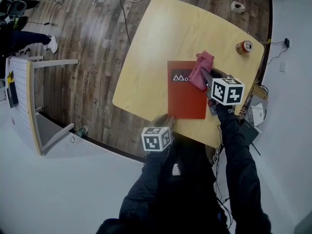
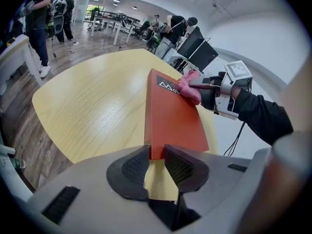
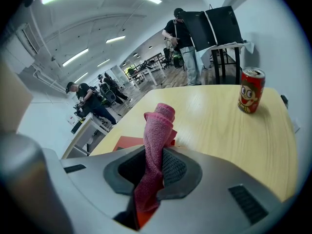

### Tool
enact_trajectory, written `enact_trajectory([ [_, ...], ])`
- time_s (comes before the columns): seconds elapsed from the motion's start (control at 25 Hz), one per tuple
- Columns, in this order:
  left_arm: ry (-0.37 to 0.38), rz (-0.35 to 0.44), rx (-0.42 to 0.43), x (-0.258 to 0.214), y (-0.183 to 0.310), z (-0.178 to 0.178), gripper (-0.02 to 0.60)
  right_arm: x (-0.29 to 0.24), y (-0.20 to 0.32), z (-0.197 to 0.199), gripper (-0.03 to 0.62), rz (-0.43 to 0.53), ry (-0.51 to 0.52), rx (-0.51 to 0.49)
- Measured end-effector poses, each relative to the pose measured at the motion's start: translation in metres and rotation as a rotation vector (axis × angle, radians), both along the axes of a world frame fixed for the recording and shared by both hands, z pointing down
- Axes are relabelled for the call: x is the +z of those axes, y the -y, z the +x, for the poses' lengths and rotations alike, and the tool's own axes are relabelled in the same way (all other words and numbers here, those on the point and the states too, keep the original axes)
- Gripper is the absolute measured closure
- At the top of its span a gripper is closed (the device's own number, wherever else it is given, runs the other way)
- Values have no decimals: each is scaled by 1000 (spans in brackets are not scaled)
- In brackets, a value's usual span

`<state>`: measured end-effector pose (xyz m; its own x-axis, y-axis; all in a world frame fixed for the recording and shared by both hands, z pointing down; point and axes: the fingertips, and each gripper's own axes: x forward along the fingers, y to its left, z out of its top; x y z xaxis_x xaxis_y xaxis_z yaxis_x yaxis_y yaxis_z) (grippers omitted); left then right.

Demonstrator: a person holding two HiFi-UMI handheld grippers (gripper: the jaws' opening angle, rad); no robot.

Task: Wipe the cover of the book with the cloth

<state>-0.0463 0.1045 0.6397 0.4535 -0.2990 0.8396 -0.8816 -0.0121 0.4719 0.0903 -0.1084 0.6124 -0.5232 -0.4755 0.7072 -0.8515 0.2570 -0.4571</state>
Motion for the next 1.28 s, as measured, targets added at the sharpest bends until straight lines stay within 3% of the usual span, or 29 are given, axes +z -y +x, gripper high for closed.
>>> enact_trajectory([
  [0.24,-2,-1,0,-1,1,-1,463,-5,-1,14,516,-2,-3,30],
  [0.48,-4,-2,-4,0,2,1,463,-30,1,7,516,19,85,48],
  [1.28,-28,5,-10,0,2,1,463,-33,-27,-108,514,-64,271,-66],
])
